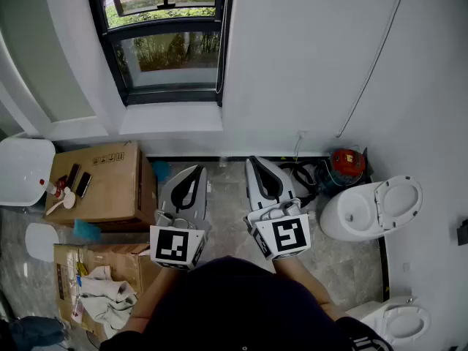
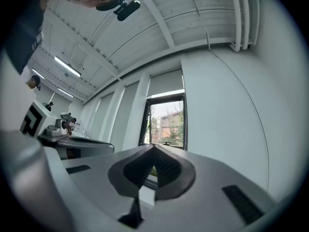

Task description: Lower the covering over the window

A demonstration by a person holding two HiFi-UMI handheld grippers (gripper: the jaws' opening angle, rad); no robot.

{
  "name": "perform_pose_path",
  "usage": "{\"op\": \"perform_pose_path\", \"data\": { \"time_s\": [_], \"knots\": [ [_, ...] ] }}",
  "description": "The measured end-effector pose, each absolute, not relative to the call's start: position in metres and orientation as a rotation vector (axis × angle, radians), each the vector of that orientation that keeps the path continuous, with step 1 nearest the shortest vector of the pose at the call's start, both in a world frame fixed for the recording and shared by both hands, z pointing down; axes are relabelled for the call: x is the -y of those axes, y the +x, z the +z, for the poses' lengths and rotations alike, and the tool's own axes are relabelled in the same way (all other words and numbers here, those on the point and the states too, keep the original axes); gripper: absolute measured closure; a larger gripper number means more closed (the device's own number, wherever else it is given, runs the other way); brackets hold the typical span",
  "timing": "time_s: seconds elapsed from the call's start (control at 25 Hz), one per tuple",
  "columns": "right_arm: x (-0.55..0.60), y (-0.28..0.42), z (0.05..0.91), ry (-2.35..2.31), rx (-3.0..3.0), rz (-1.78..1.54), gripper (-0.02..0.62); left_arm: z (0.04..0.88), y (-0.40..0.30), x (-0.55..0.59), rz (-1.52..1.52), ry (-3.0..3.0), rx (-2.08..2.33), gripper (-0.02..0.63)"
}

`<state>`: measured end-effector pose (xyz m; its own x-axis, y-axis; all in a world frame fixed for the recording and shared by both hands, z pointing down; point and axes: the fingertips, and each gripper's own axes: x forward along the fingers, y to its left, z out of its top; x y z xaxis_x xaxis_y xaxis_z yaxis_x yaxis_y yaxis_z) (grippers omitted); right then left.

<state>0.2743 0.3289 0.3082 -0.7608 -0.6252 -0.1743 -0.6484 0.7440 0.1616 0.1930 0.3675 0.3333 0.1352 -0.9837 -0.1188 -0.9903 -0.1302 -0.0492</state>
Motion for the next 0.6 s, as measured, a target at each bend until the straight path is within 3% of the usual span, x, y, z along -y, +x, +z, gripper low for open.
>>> {"op": "perform_pose_path", "data": {
  "time_s": [0.32,0.6],
  "knots": [
    [-0.316,0.279,0.325,-1.023,-2.816,0.222,0.583,0.35,0.199,-0.36,0.068,-2.279,-2.047,0.601],
    [-0.274,0.243,0.348,-1.002,-2.886,0.179,0.581,0.363,0.151,-0.315,0.047,-2.257,-2.113,0.6]
  ]
}}
